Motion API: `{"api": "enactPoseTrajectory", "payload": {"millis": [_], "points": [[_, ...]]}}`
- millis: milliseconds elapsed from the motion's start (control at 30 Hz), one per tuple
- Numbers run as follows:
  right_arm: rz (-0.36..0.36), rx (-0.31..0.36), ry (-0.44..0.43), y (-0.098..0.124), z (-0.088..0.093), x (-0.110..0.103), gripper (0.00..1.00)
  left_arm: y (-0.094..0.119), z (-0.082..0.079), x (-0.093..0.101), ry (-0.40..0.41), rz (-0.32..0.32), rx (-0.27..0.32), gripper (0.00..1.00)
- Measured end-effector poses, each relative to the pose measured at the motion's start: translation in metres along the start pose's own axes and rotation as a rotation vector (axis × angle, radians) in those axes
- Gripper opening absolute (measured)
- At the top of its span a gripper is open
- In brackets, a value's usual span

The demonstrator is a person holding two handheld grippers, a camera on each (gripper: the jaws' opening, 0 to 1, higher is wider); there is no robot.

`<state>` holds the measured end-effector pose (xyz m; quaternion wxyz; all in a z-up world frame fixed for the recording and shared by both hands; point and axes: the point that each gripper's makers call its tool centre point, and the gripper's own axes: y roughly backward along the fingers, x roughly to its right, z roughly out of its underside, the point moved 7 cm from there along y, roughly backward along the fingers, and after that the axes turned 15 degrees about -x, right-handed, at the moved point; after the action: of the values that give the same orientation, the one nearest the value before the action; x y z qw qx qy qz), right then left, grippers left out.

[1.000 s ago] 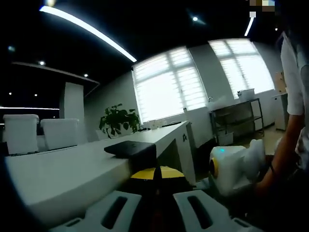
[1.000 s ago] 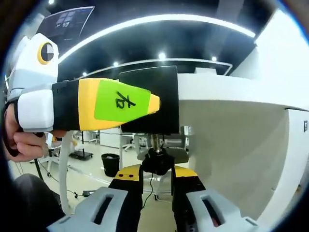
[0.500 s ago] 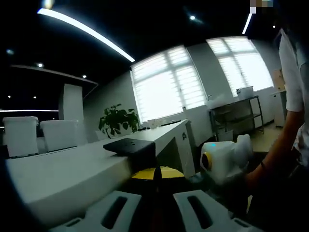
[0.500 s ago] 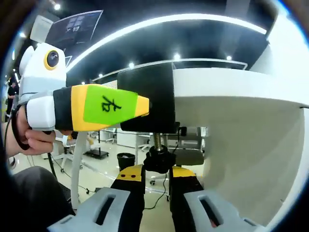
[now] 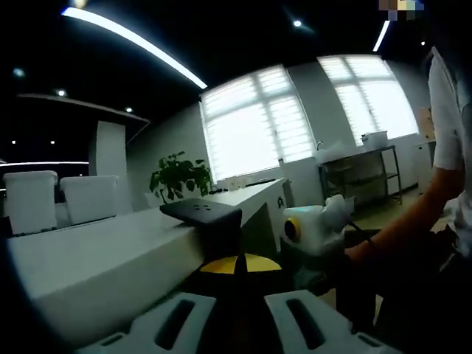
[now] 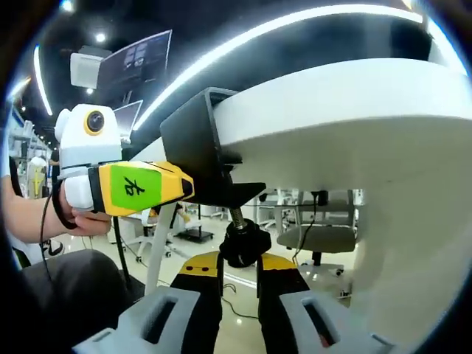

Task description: Clamp the fixed fixture on the desktop, loosen the retaining clip, secure it to the edge of the desk, and tighten the retaining clip.

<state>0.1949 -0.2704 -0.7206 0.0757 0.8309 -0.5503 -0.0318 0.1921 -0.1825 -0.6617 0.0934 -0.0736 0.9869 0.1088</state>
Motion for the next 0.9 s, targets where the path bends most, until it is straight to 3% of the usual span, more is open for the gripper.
{"api": "enactPoseTrajectory", "payload": {"millis": [267, 400, 600, 767, 900], "points": [[-0.002, 0.004, 0.013, 0.001, 0.0, -0.002, 0.16, 0.0, 0.0, -0.001, 0.002, 0.001, -0.001, 0.03], [0.066, 0.006, 0.034, 0.001, 0.001, -0.001, 0.16, 0.0, 0.0, -0.001, 0.004, 0.002, -0.001, 0.03], [0.224, 0.006, 0.124, 0.006, 0.007, -0.003, 0.14, 0.002, -0.002, -0.001, 0.016, 0.008, 0.009, 0.03], [0.252, 0.039, 0.057, 0.009, 0.01, -0.006, 0.14, 0.002, -0.003, -0.001, 0.042, 0.018, 0.003, 0.03], [0.273, 0.043, 0.044, 0.011, 0.01, -0.007, 0.14, 0.004, -0.009, -0.001, 0.068, 0.027, 0.04, 0.03]]}}
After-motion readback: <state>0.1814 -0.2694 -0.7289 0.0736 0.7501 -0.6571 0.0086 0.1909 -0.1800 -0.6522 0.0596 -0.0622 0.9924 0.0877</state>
